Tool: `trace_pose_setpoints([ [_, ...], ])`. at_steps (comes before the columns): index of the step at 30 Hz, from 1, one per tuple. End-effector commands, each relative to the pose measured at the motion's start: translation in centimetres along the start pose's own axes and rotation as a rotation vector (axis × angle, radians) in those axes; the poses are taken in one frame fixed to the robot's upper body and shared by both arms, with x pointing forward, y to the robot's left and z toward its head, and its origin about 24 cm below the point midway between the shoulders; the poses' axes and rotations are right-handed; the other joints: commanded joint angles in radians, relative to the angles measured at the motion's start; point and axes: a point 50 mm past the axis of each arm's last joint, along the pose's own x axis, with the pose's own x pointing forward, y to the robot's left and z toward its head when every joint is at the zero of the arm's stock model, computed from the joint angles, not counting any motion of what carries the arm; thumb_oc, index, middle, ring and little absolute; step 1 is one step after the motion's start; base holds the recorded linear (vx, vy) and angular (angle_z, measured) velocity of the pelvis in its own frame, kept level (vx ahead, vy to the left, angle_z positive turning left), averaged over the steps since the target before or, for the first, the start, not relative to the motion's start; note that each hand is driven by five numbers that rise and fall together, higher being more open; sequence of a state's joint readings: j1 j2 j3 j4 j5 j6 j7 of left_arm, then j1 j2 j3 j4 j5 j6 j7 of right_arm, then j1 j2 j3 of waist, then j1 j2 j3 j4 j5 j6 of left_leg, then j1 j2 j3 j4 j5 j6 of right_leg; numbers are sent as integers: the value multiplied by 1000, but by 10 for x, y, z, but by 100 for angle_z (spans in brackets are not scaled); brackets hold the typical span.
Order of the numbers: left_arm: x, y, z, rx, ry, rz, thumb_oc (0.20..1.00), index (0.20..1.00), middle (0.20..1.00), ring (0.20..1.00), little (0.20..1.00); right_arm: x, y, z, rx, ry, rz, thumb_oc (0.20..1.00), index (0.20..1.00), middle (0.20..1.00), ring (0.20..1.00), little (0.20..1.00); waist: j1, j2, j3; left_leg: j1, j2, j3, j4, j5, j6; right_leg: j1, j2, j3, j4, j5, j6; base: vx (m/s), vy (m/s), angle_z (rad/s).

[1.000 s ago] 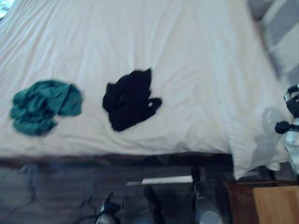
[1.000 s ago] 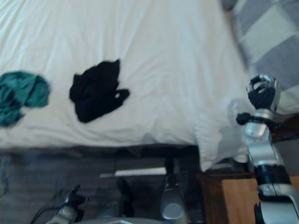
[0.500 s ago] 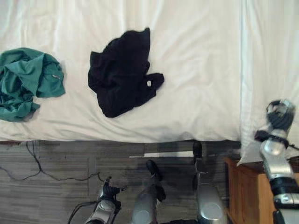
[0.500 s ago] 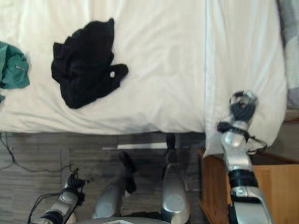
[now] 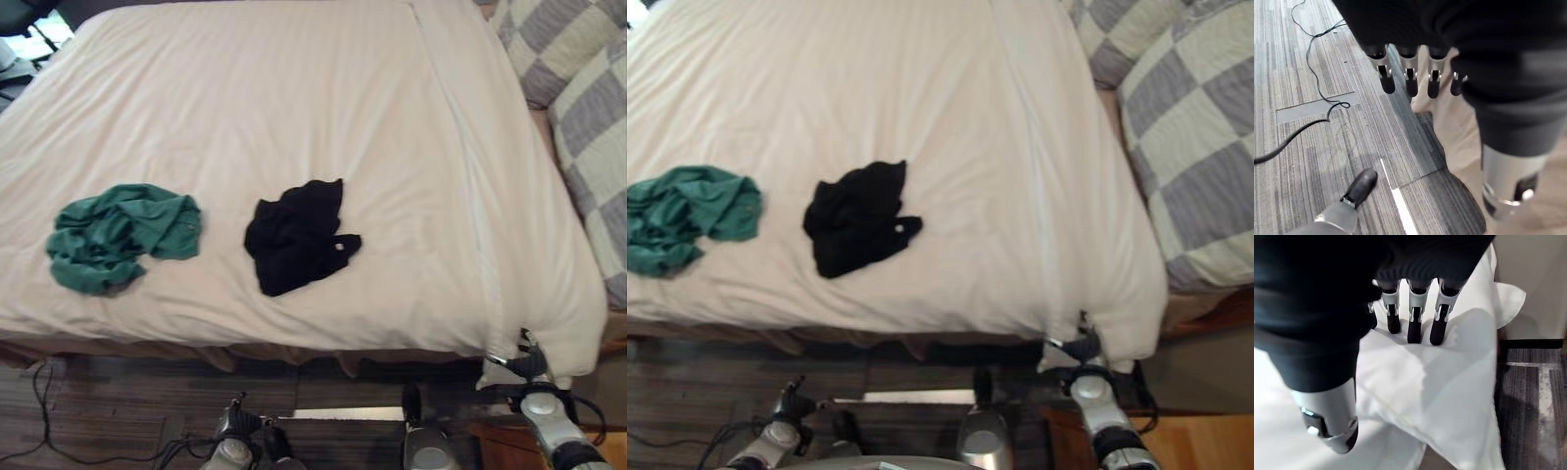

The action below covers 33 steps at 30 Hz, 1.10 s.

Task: Tidy up the quilt and then pick up the clothes from the bed and put them into the laundry hamper.

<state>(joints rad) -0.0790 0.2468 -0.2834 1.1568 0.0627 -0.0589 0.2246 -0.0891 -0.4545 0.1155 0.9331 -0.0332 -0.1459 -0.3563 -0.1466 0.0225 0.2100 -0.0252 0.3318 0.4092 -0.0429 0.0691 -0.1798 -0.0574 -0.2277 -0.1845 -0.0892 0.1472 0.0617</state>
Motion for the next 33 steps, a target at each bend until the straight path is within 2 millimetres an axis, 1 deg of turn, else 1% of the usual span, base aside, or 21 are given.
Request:
trace_pose_setpoints([
  [1, 0, 17, -13, 29, 33, 35, 1000, 1000, 1000, 1000, 1000, -58, 66, -73, -89, 321, 362, 1000, 1000, 1000, 1000, 1000, 6, -1, -2, -19, 54, -24, -44, 86, -35, 17, -90, 21, 11, -84, 147, 74, 331, 37],
  [4, 0, 23, -20, 32, 58, 29, 1000, 1000, 1000, 1000, 1000, -63, 70, -77, -42, 357, 377, 1000, 1000, 1000, 1000, 1000, 19, -45, -38, -15, -7, -52, -44, 54, -26, 40, -161, -1, 46, -5, 178, 97, 483, 31],
  [5, -1, 26, -25, 37, 79, 25, 1000, 1000, 1000, 1000, 1000, -64, 74, -76, -35, 361, 396, 1000, 1000, 1000, 1000, 1000, 20, -58, -35, -3, -29, -40, -44, 38, -12, 25, -187, -2, 87, 69, 179, 99, 783, 53],
  [6, -4, 29, -40, 50, 134, 29, 1000, 1000, 1000, 1000, 1000, -64, 81, -71, -21, 357, 411, 1000, 1000, 1000, 1000, 1000, 36, -61, -29, 42, -50, 13, -44, -11, 7, 22, -229, -99, 147, 84, 178, 61, 595, 20],
  [9, -5, 36, -46, 55, 163, 39, 1000, 1000, 1000, 1000, 1000, -62, 86, -63, -15, 331, 426, 1000, 1000, 1000, 1000, 1000, 44, -63, -29, 65, -68, 57, -44, -30, 27, 9, -210, -205, 239, 18, 149, 51, 538, -33],
  [10, -5, 39, -47, 66, 171, 43, 1000, 1000, 1000, 1000, 1000, -63, 89, -62, -9, 327, 438, 1000, 1000, 1000, 1000, 1000, 38, -65, -27, 70, -73, 62, -44, -37, 33, -11, -149, -200, 270, -42, 134, 94, 407, -69],
  [11, -5, 40, -49, 104, 186, 34, 1000, 1000, 1000, 1000, 1000, -67, 96, -61, 28, 336, 456, 1000, 1000, 1000, 1000, 1000, 16, -70, -20, 75, -96, 59, -44, -44, 43, -44, 6, -159, 279, -130, 121, 97, 406, -55],
  [12, -5, 40, -49, 104, 186, 34, 1000, 1000, 1000, 1000, 1000, -67, 96, -61, 29, 336, 456, 1000, 1000, 1000, 1000, 1000, 17, -70, -20, 77, -94, 60, -44, -45, 42, -44, 8, -158, 281, -132, 120, 112, 384, -30],
  [15, -5, 30, -49, 128, 189, -6, 1000, 1000, 1000, 1000, 1000, -73, 103, -64, 36, 356, 483, 1000, 1000, 1000, 1000, 1000, -17, -76, -17, 103, -174, 50, -44, -98, 66, -54, 173, -95, 180, -171, 89, 196, 308, 8],
  [16, -4, 24, -41, 141, 157, -18, 1000, 1000, 1000, 1000, 1000, -68, 98, -62, 16, 337, 488, 1000, 1000, 1000, 1000, 1000, -31, -71, -5, 120, -238, 32, 14, -152, 96, -16, 194, -33, 94, -198, 40, 243, 295, 27],
  [17, -4, 24, -41, 141, 156, -18, 1000, 1000, 1000, 1000, 1000, -67, 98, -62, 17, 336, 487, 1000, 1000, 1000, 1000, 1000, -31, -71, -3, 120, -237, 32, 19, -155, 96, -13, 195, -33, 91, -197, 39, 230, 265, 82],
  [18, -1, 14, -27, 157, 100, -40, 1000, 1000, 1000, 1000, 1000, -61, 98, -53, 6, 300, 489, 1000, 1000, 1000, 1000, 1000, -38, -63, 28, 11, -219, 46, 313, -154, 44, 34, 192, 22, 70, -201, -4, 76, 84, 68],
  [19, -1, 15, -26, 157, 100, -40, 1000, 1000, 1000, 1000, 1000, -61, 98, -52, 6, 300, 489, 1000, 1000, 1000, 1000, 1000, -38, -60, 28, 4, -212, 44, 327, -160, 41, 33, 196, 21, 69, -201, -7, 23, 81, 60],
  [20, 2, 14, -14, 162, 58, -37, 1000, 1000, 1000, 1000, 1000, -54, 96, -45, -28, 273, 477, 1000, 1000, 1000, 1000, 1000, -27, -69, 52, -78, -169, 45, 504, -83, 1, 37, 182, 7, 68, -200, -34, -55, -13, -2],
  [21, 2, 14, -14, 162, 58, -37, 1000, 1000, 1000, 1000, 1000, -54, 96, -45, -28, 273, 477, 1000, 1000, 1000, 1000, 1000, -27, -68, 50, -80, -169, 44, 504, -83, 1, 36, 182, 7, 68, -200, -34, -37, 56, -23],
  [22, 5, 17, 3, 145, 4, -18, 1000, 1000, 1000, 1000, 1000, -49, 94, -40, -73, 252, 474, 1000, 1000, 1000, 1000, 1000, -7, -85, 75, -184, -132, 9, 692, -32, -39, 71, 156, 8, 52, -203, -49, 59, 161, -17],
  [25, 6, 16, 10, 124, -25, -15, 1000, 1000, 1000, 1000, 1000, -46, 97, -33, -105, 228, 479, 1000, 1000, 1000, 1000, 1000, -24, -37, 35, -82, -40, 4, 395, -98, 3, 92, 93, 21, 21, -203, 22, 248, 475, 0],
  [26, 6, 15, 10, 124, -25, -16, 1000, 1000, 1000, 1000, 1000, -46, 96, -33, -105, 229, 479, 1000, 1000, 1000, 1000, 1000, -22, -39, 37, -76, -43, 7, 390, -97, 4, 94, 90, 22, 21, -203, 23, 255, 591, -20],
  [28, 5, 10, 11, 98, -34, -21, 1000, 1000, 1000, 1000, 1000, -44, 96, -29, -127, 201, 482, 1000, 1000, 1000, 1000, 1000, -9, -10, -2, -5, 6, -86, 38, 18, 9, 72, 28, 51, 26, -191, 69, 162, 664, -28],
  [31, 5, 8, 12, 101, -40, -23, 1000, 1000, 1000, 1000, 1000, -45, 97, -27, -128, 179, 491, 1000, 1000, 1000, 1000, 1000, 2, -5, -17, 15, 41, -175, -17, 51, -14, 82, -8, 78, 20, -184, 94, 135, 586, -35],
  [33, 4, 4, 12, 125, -37, -46, 1000, 1000, 1000, 1000, 1000, -49, 99, -27, -95, 182, 502, 1000, 1000, 1000, 1000, 1000, -6, 6, -40, 31, 27, -199, -30, 22, -21, 81, -39, 79, 32, -170, 116, 116, 735, -31],
])
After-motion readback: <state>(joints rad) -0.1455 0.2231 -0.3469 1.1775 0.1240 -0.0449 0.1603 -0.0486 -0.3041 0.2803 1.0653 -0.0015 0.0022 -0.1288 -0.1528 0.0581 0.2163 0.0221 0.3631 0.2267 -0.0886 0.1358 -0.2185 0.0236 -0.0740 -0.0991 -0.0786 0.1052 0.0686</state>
